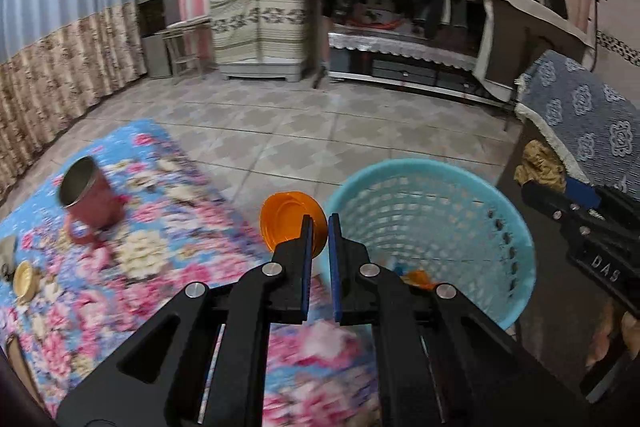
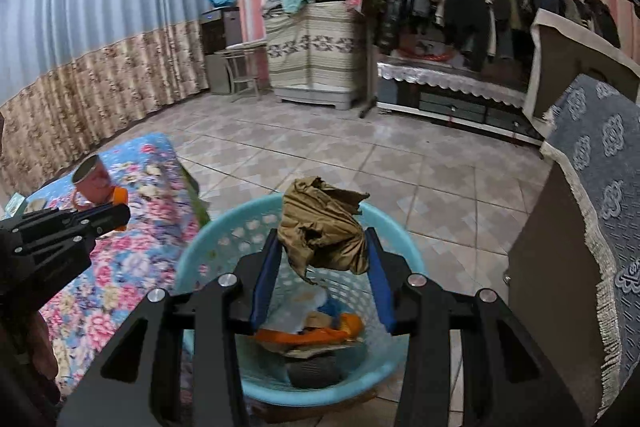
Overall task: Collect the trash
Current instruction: 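Carry cup and cloth to the light-blue basket and open both tools to drop them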
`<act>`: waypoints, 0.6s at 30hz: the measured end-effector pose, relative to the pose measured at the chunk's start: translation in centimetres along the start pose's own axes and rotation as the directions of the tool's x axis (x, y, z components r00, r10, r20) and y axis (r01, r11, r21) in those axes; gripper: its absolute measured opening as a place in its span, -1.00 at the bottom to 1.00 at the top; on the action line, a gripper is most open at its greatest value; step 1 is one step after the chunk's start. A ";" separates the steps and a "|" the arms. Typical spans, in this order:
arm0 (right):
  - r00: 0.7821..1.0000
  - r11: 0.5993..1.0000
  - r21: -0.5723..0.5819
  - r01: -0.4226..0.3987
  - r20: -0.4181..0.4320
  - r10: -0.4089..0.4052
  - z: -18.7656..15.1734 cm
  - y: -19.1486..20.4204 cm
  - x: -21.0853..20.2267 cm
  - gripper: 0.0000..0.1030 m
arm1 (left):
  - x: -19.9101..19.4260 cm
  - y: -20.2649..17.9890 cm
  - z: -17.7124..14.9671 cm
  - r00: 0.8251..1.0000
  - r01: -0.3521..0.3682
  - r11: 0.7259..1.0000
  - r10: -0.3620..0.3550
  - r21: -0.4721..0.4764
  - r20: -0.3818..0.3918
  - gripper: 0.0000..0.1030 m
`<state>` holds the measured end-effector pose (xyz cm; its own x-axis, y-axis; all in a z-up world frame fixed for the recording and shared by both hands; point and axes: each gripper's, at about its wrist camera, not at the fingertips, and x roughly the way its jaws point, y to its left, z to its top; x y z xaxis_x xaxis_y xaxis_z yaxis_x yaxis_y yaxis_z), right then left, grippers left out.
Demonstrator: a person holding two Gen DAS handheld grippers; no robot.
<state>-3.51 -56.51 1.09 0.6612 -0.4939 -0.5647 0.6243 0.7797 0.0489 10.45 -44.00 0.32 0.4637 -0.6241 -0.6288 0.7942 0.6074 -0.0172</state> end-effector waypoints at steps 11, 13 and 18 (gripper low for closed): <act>0.998 0.997 0.055 0.059 -0.021 -0.058 -0.5 -4.6 0.9 -0.19 | 3.6 -6.6 0.8 0.996 0.089 0.992 -0.087 0.086 -0.035 -0.37; 0.998 0.996 0.052 0.066 -0.024 -0.065 -0.5 -4.8 1.0 -0.19 | 3.4 -6.2 0.8 0.998 0.057 0.995 -0.056 0.076 -0.024 0.05; 0.998 0.997 0.051 0.063 -0.029 -0.061 -0.9 -4.3 1.5 -0.19 | 2.5 -4.0 1.2 1.000 -0.015 0.999 0.015 0.041 -0.007 0.49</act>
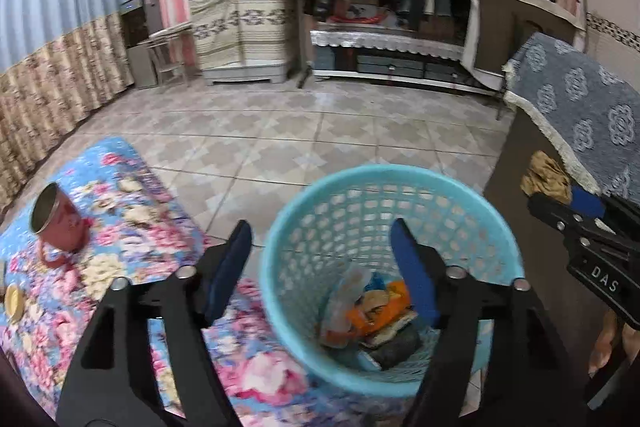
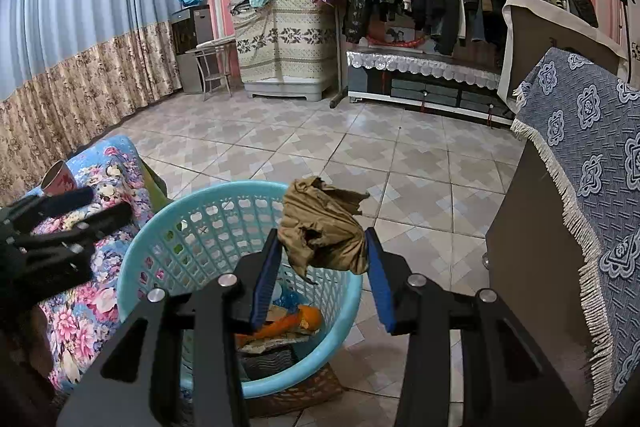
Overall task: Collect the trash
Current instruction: 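Carry cup and cloth to the light-blue basket and open both tools to drop them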
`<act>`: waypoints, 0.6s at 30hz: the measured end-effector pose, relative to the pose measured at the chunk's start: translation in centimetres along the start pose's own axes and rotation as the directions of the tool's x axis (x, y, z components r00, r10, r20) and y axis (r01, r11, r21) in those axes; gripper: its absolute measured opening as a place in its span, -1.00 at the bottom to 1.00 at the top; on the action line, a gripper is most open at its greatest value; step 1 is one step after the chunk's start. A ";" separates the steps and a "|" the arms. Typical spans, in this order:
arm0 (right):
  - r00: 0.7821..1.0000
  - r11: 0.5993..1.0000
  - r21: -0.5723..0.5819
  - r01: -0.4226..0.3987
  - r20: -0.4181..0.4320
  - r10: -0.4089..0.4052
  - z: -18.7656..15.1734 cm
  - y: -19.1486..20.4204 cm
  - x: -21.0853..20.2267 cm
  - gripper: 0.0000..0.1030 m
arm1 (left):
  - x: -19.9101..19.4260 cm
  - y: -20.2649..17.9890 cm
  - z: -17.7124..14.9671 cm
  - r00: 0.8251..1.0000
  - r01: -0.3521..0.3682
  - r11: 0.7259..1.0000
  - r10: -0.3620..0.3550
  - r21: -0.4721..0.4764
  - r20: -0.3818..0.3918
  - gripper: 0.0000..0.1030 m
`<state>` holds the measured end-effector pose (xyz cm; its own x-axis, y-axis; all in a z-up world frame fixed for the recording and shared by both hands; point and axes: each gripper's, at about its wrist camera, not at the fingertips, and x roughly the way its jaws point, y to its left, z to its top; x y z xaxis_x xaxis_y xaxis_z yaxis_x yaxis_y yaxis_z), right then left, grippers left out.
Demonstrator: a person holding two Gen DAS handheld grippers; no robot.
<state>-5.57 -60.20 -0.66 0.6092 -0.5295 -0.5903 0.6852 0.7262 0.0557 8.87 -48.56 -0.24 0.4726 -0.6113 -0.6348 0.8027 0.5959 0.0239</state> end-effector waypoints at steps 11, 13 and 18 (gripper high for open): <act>0.999 0.999 -0.012 -0.040 -0.034 0.040 0.0 3.0 2.2 -0.17 | -3.3 5.6 -0.2 0.988 -0.150 0.986 0.153 -0.070 0.030 0.84; 0.998 0.999 -0.001 -0.049 -0.050 0.049 0.0 3.5 3.0 -0.14 | -3.9 6.2 -0.2 0.985 -0.166 0.983 0.169 -0.083 0.039 0.88; 0.994 0.998 0.009 -0.056 -0.089 0.057 0.1 4.9 4.9 -0.07 | -4.6 8.1 -0.6 0.980 -0.193 0.976 0.197 -0.102 0.031 0.89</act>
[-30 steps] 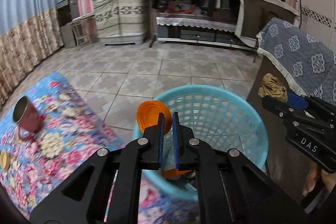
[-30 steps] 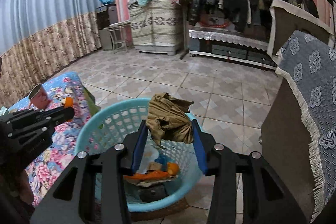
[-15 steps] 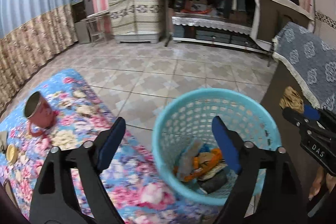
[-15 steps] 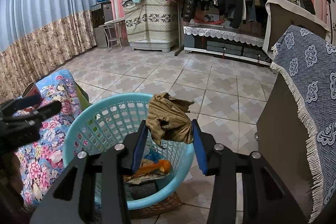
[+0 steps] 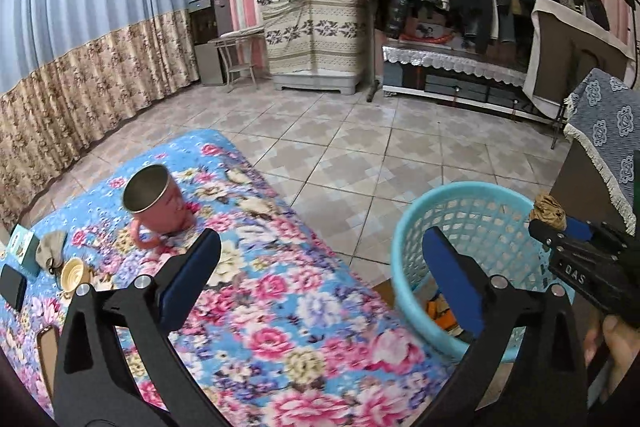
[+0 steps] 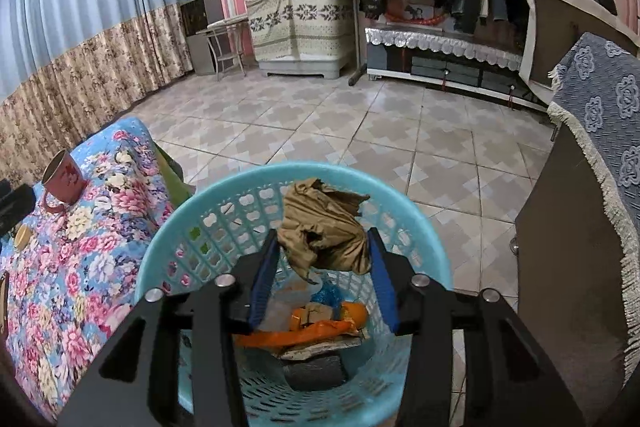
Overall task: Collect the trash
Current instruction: 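Carry cup and cloth to the light-blue basket and open both tools to drop them, then move both tools back over the bed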
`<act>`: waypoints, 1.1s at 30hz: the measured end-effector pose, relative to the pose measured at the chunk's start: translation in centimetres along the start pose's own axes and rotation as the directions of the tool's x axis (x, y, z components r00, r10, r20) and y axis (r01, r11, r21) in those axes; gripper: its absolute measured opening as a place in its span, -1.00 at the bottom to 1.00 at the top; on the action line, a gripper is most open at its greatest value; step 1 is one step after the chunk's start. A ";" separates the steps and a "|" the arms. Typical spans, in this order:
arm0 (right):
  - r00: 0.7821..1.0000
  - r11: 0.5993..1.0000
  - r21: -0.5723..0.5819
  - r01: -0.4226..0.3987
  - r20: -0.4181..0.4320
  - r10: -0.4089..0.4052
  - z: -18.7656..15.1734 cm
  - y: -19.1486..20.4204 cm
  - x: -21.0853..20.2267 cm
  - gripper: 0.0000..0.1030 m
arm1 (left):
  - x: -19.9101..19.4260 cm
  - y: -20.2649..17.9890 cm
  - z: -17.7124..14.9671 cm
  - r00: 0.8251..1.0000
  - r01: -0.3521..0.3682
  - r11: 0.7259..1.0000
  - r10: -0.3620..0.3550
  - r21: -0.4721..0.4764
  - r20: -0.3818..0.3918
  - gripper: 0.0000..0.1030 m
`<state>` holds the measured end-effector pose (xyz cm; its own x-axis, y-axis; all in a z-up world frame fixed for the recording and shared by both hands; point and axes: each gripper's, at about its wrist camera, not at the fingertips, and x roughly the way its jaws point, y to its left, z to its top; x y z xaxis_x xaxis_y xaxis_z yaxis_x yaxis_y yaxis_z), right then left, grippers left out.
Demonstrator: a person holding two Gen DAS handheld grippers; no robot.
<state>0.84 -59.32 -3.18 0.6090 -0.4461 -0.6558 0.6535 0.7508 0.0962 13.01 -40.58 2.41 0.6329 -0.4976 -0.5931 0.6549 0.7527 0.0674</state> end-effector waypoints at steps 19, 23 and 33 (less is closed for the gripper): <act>0.997 0.999 -0.042 0.001 0.071 0.002 0.9 6.6 -1.3 0.81 | -2.6 10.2 -1.9 0.995 -0.098 0.989 0.100 -0.109 0.014 0.89; 0.992 0.996 -0.068 -0.053 0.112 0.061 1.3 10.5 -3.0 0.81 | -4.1 13.9 -2.7 0.987 -0.156 0.981 0.160 -0.112 0.027 0.89; 0.965 0.962 -0.182 -0.205 0.125 0.230 0.2 23.5 -4.6 0.82 | -7.4 25.7 -5.9 0.953 -0.302 0.937 0.303 -0.177 -0.022 0.89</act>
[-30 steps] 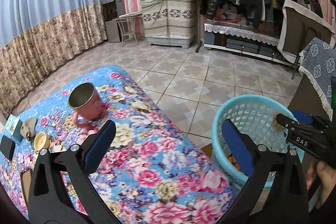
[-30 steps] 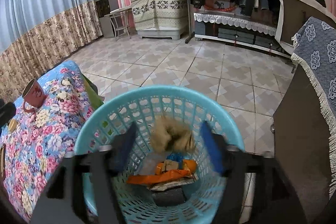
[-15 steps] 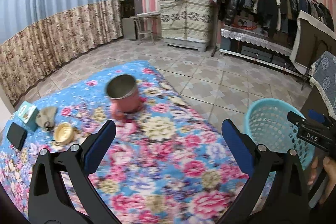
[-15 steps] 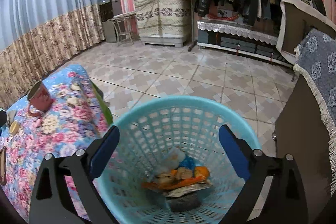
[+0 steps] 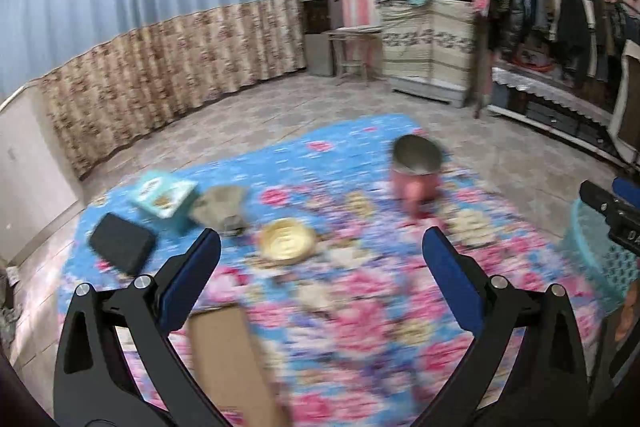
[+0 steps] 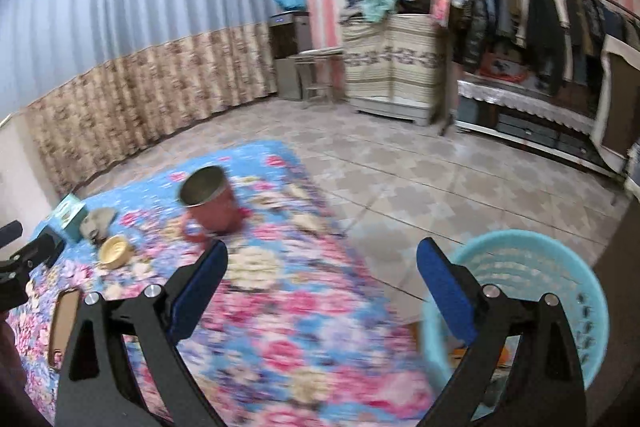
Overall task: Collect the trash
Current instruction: 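Move both tools back over the bed, then grasp the cream round lid with the right tool while the left tool grasps the khaki pouch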
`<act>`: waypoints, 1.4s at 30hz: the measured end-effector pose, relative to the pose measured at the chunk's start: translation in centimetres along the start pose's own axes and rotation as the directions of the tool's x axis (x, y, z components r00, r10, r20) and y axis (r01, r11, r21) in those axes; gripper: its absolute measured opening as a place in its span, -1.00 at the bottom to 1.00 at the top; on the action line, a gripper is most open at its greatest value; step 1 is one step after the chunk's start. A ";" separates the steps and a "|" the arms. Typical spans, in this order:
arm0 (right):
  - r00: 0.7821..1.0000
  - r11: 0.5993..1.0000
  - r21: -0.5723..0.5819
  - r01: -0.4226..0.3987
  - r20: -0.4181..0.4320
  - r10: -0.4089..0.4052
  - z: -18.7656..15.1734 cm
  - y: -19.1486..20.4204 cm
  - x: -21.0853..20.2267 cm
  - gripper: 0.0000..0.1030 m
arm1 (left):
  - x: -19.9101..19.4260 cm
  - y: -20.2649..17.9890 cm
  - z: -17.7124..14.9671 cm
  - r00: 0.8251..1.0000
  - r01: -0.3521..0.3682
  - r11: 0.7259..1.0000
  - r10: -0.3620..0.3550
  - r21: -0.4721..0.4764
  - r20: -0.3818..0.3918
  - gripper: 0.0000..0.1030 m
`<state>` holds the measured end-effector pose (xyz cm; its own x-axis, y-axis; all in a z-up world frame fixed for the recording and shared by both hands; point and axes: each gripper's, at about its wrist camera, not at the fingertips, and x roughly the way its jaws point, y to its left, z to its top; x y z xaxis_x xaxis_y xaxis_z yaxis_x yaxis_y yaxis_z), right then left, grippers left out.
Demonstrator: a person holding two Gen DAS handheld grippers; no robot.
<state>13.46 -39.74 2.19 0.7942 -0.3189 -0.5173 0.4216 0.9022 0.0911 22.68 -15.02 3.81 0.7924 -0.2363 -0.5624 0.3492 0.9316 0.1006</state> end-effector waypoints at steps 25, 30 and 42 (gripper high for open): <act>0.940 0.922 -0.275 -0.272 -0.279 0.194 -3.7 25.6 13.2 0.81 | 8.0 18.2 -5.0 0.967 -0.224 0.965 0.203 -0.136 -0.151 0.89; 0.928 0.895 -0.336 -0.292 -0.328 0.179 -4.9 29.1 15.2 0.81 | 8.5 19.9 -5.4 0.966 -0.219 0.956 0.185 -0.194 -0.180 0.89; 0.886 0.871 -0.303 -0.388 -0.383 0.261 -4.5 28.3 15.3 0.18 | 9.8 19.0 -5.7 0.963 -0.209 0.960 0.169 -0.185 -0.212 0.89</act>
<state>35.60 -17.77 -6.97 0.6463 0.0646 -0.7603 -0.0734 0.9971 0.0222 34.22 1.98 -4.45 0.7160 -0.0114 -0.6981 0.0766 0.9951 0.0623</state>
